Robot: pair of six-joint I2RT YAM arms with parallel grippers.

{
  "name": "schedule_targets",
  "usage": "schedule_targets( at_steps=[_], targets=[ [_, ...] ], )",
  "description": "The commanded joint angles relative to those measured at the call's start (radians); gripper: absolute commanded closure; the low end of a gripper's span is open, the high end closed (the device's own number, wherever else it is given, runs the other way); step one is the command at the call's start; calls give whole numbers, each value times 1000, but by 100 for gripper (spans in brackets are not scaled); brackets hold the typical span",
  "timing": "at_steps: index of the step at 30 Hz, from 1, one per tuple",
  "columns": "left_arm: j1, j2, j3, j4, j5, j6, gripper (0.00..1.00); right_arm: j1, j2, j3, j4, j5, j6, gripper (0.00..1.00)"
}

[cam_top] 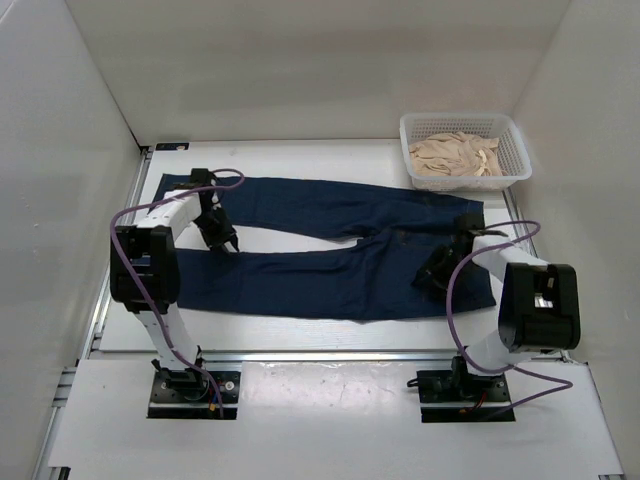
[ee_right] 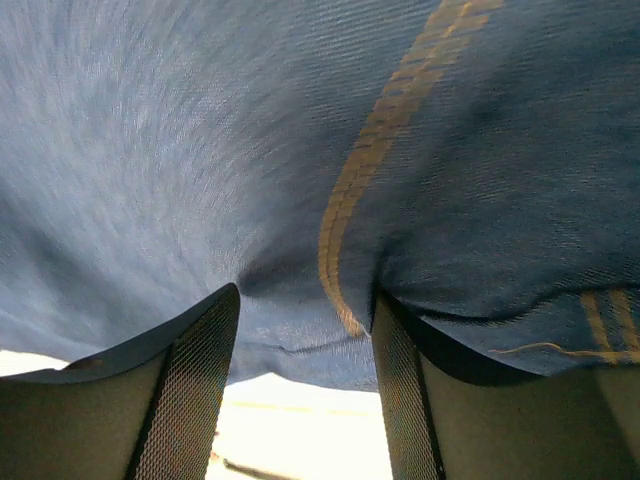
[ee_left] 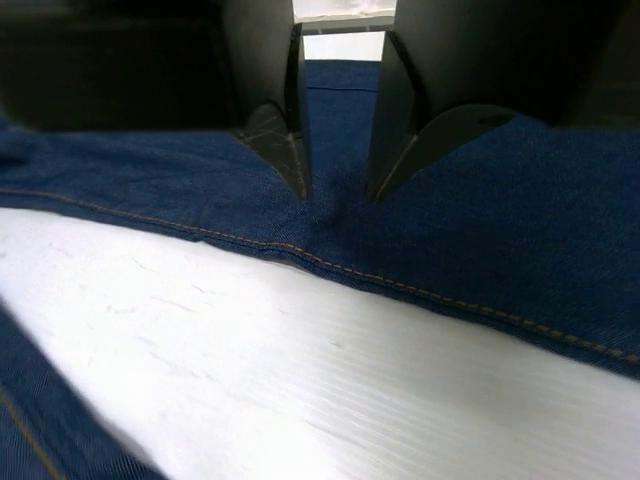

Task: Fold and stack the trousers
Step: Flatten the trousers out

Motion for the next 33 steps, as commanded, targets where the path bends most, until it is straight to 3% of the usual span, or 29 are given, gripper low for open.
schedule_targets(
  at_steps=[1, 5, 8, 11, 15, 18, 19, 20, 22, 25, 28, 29, 30, 31, 32, 33],
  targets=[
    [60, -83, 56, 1, 23, 30, 59, 156, -5, -85, -77, -6, 117, 40],
    [83, -101, 123, -53, 14, 50, 57, 418, -54, -47, -210, 108, 222, 41],
    [120, -112, 134, -84, 1, 50, 57, 506, -161, 12, -380, 289, 304, 42],
    [148, -151, 95, -84, 1, 59, 57, 506, -307, 100, -476, 418, 315, 42],
    [148, -161, 59, -84, 0, 70, 57, 399, -361, 211, -388, 501, 197, 45],
    [92, -171, 38, -93, 36, 70, 59, 249, -245, 285, -276, 459, 97, 72],
    [62, -182, 38, -93, 36, 70, 59, 178, -203, 339, -266, 459, 57, 87],
    [48, -196, 38, -93, 36, 61, 59, 144, -159, 369, -266, 459, 40, 94],
    [28, -211, 38, -93, 36, 61, 59, 46, -25, 457, -228, 404, -40, 96],
    [28, -224, 38, -104, 20, 70, 59, -49, 150, 559, -243, 354, -107, 81],
    [28, -234, 47, -125, -3, 79, 57, -91, 245, 631, -254, 452, -118, 69],
    [28, -234, 47, -126, 7, 79, 57, -100, 271, 641, -264, 472, -118, 54],
    [28, -245, 47, -126, 7, 79, 57, -123, 282, 641, -265, 503, -107, 46],
    [28, -245, 38, -126, 7, 79, 57, -134, 282, 641, -275, 503, -107, 44],
    [28, -245, 38, -126, 7, 79, 57, -147, 293, 632, -275, 514, -107, 34],
    [28, -254, 29, -126, 7, 79, 57, -175, 293, 622, -275, 514, -107, 33]
  ],
)
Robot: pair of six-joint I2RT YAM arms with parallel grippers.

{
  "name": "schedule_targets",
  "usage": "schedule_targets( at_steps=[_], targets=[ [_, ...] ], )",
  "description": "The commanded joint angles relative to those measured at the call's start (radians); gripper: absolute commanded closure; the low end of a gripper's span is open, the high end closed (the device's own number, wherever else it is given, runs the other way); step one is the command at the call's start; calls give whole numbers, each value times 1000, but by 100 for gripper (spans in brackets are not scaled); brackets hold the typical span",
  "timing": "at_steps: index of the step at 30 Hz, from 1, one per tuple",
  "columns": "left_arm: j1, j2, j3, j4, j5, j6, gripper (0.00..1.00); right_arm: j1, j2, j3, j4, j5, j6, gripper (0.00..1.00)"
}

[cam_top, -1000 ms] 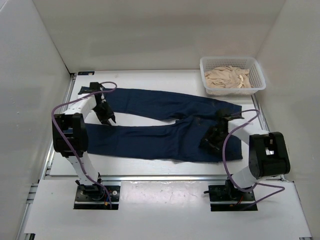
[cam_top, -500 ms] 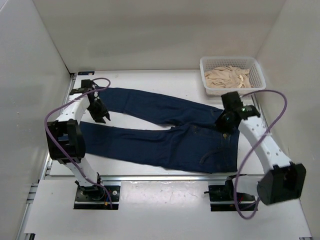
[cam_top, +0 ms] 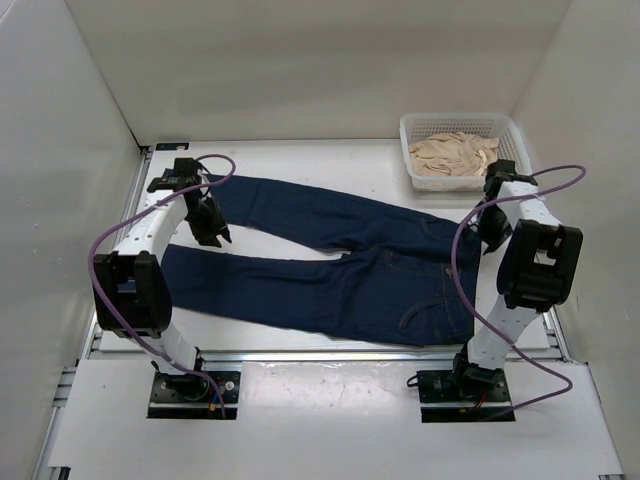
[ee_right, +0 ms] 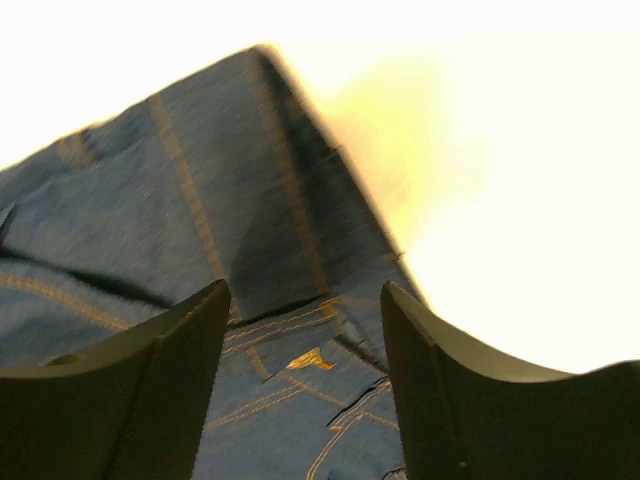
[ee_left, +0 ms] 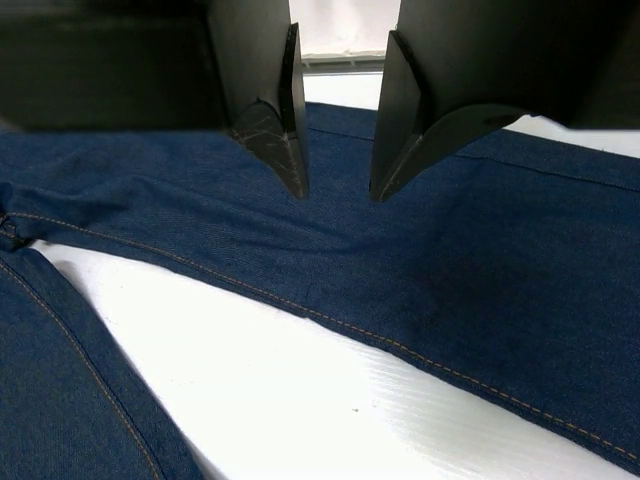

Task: Fold and stack the trousers
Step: Flatten the trousers out

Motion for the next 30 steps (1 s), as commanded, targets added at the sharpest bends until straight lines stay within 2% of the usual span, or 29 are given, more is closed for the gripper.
schedule_targets(
  at_steps=[1, 2, 5, 7, 11, 15, 16, 17, 23, 30],
  targets=[
    [2, -63, -6, -8, -6, 12, 57, -52, -11, 21, -11, 45, -26, 32],
    [-7, -63, -6, -8, -6, 12, 57, -63, -26, -8, 4, 21, -38, 23],
    [-7, -63, -6, -8, -15, 12, 57, -95, -49, -54, 81, -77, -104, 23],
    [-7, -63, -6, -8, -15, 12, 57, -106, -49, -82, 118, -183, -118, 26],
    [-16, -37, 17, -8, -15, 12, 57, -106, -12, -91, 142, -254, -127, 38],
    [-16, -17, 41, -8, -15, 21, 57, -106, -46, -91, 187, -295, -118, 74],
    [-16, -17, 41, -8, -15, 21, 57, -106, -75, -91, 187, -280, -118, 92],
    [-16, -5, 41, -8, -15, 30, 57, -106, -87, -91, 187, -257, -109, 100],
    [-37, 39, 23, -8, -15, 49, 56, -106, -109, 9, 167, -223, -99, 100],
    [-70, 105, -104, 47, 4, 28, 54, -106, 73, 254, 27, -52, -78, 100]
  ],
)
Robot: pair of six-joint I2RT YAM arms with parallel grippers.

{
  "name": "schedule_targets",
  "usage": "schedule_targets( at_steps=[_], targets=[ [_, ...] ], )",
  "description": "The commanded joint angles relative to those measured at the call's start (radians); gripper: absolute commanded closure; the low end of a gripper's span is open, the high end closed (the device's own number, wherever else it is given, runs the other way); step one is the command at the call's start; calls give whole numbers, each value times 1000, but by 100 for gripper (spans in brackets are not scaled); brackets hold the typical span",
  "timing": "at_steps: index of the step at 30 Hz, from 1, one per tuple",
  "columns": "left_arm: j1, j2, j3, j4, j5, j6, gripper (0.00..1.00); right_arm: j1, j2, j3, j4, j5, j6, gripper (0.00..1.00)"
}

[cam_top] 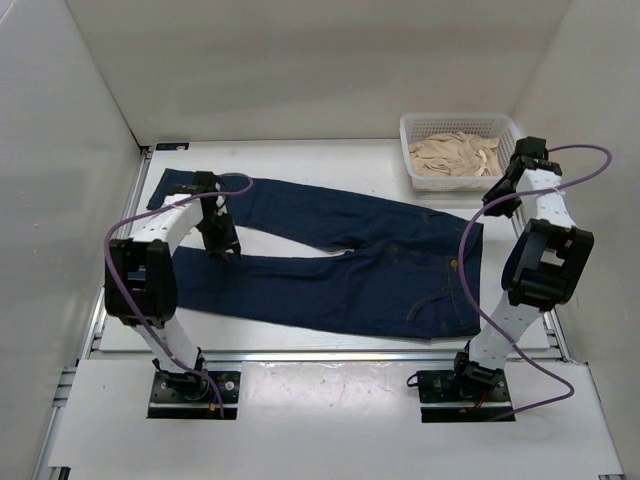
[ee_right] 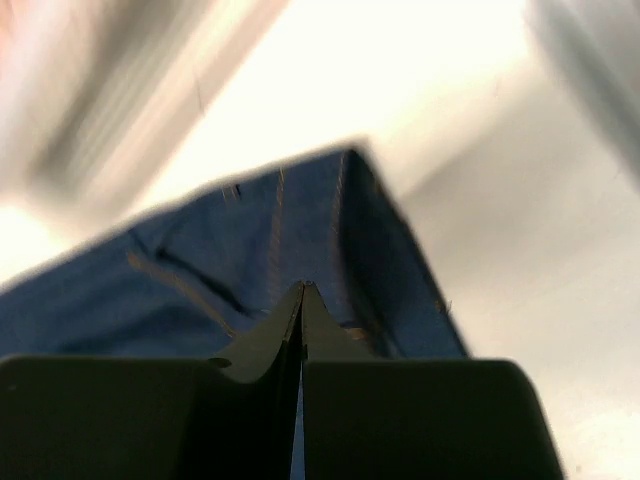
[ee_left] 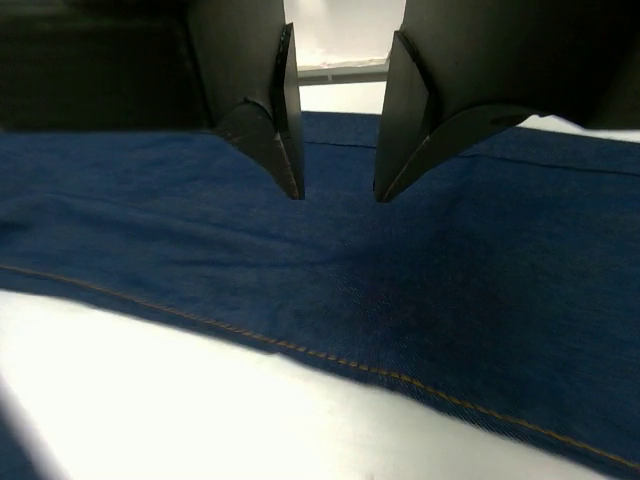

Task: Fold and stack the trousers
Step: Flatten the trousers out

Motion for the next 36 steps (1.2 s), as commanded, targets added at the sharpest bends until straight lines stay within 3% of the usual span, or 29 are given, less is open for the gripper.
schedule_targets(
  at_steps=[1, 7, 9, 11, 12, 14, 15, 19, 22, 32, 36],
  targets=[
    [-11, 47, -49, 43, 9, -14, 54, -2, 83, 122, -67, 143, 25, 100],
    [-11, 112, -55, 69, -34, -27, 54, -2, 164, 245, -123, 191, 36, 98],
    [-11, 112, -42, 69, -12, -27, 54, 10, 115, 207, -123, 170, 45, 80],
    [-11, 96, -16, 69, -1, -27, 54, 26, 11, 134, -93, 111, 45, 72],
    [-20, 80, 3, 69, -1, -27, 54, 36, -27, 35, -81, 91, 45, 58],
    [-20, 69, 12, 69, -1, -27, 54, 70, -142, -87, -52, 65, 54, 46],
    [-30, 60, 23, 58, -1, -27, 54, 79, -179, -211, -39, 43, 54, 46],
    [-41, 23, 12, 58, -1, -36, 53, 90, -320, -453, -13, 43, 11, 51],
    [-64, 12, 1, 58, -11, -36, 53, 90, -343, -538, 5, -26, -27, 49],
    [-104, -17, -17, 58, -61, -56, 52, 90, -143, -422, 44, -93, -111, 39],
    [-92, 39, -26, 70, -71, -93, 52, 101, -72, -413, 44, -150, -121, 43]
  ],
)
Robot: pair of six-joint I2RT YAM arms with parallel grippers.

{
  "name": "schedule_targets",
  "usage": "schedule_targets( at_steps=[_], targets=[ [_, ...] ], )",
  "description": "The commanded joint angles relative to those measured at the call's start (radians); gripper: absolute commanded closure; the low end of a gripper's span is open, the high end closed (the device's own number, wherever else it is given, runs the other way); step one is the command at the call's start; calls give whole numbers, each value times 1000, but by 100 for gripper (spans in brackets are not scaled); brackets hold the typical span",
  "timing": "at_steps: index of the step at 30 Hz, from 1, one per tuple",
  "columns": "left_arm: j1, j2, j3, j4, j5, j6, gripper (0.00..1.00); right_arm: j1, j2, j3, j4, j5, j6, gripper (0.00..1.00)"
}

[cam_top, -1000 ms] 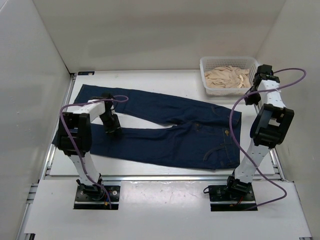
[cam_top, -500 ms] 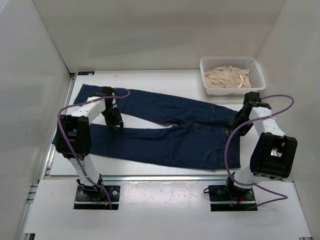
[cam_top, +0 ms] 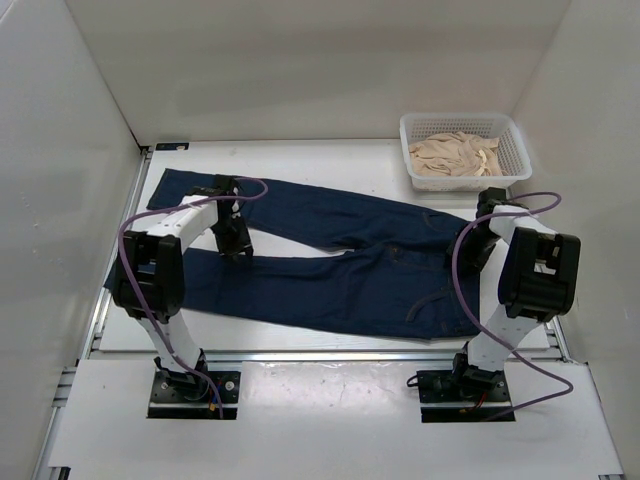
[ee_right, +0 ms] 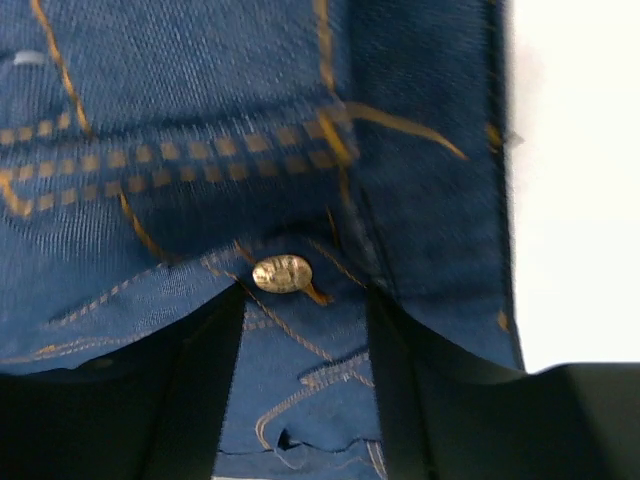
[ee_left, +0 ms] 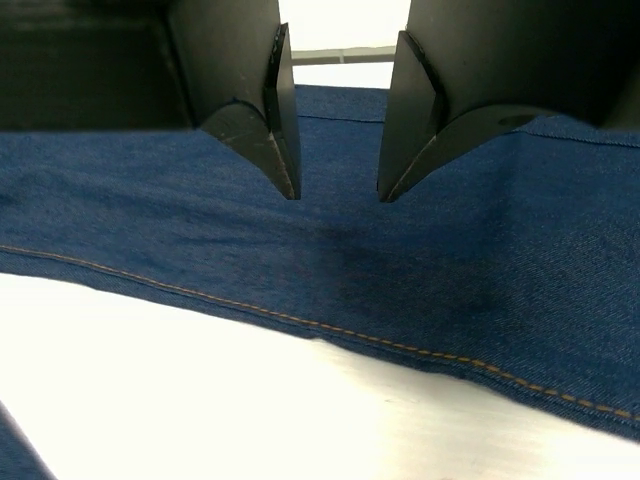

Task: Fold and stack the trousers
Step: Flatten the trousers out

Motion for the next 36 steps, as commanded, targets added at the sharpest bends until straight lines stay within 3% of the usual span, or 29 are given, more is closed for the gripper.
schedule_targets(
  at_steps=[1, 8, 9, 10, 18, 19, 27, 30, 32, 36],
  targets=[
    [22, -6, -12, 20, -23, -31, 52, 7, 29, 31, 22, -48, -29, 45],
    [113, 77, -21, 57, 46, -28, 53, 16, 52, 13, 41, -48, -29, 84],
    [139, 77, -12, 57, 46, -18, 53, 16, 52, 13, 41, -48, -29, 97],
    [153, 77, -3, 57, 46, -18, 53, 16, 52, 13, 41, -48, -29, 100],
    [196, 120, 39, 38, 55, 2, 53, 16, -98, 22, -70, 98, 15, 95],
    [196, 130, 48, 38, 55, 2, 53, 16, -109, 11, -70, 98, 25, 100],
    [245, 204, 39, 38, 64, 12, 56, 16, -182, 34, -162, 208, 100, 100],
    [267, 213, 39, 38, 64, 12, 56, 16, -211, 48, -232, 242, 109, 94],
    [276, 213, 39, 38, 64, 3, 56, 16, -234, 48, -243, 242, 100, 100],
    [276, 213, 48, 38, 64, 2, 57, 16, -233, 36, -234, 242, 88, 100]
  ],
)
